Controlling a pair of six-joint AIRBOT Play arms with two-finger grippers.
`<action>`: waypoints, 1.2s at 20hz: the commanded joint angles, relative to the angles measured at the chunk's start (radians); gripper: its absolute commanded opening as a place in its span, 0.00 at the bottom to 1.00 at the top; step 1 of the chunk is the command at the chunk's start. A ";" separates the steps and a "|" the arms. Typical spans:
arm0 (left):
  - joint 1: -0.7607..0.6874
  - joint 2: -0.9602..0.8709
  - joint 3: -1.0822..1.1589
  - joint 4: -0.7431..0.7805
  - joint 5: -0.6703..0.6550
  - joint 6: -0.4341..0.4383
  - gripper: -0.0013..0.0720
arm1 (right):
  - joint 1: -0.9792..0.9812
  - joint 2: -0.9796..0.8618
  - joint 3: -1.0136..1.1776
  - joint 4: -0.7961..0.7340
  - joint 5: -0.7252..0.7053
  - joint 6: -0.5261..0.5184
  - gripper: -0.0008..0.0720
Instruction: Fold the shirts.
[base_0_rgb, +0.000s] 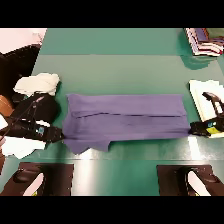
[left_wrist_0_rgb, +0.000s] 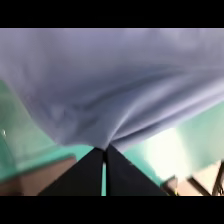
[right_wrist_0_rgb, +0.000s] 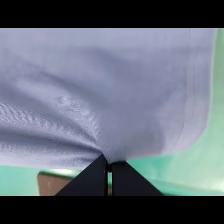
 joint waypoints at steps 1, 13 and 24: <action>0.000 -0.142 0.094 0.022 0.154 0.076 0.05 | 0.066 -0.144 0.126 -0.022 -0.098 0.009 0.03; 0.000 -0.786 0.498 0.020 0.447 0.187 0.56 | 0.060 -0.684 0.527 0.085 -0.187 -0.003 0.49; 0.007 -0.787 0.605 -0.112 0.264 0.182 0.06 | -0.423 -0.654 0.253 0.433 -0.157 -0.219 0.73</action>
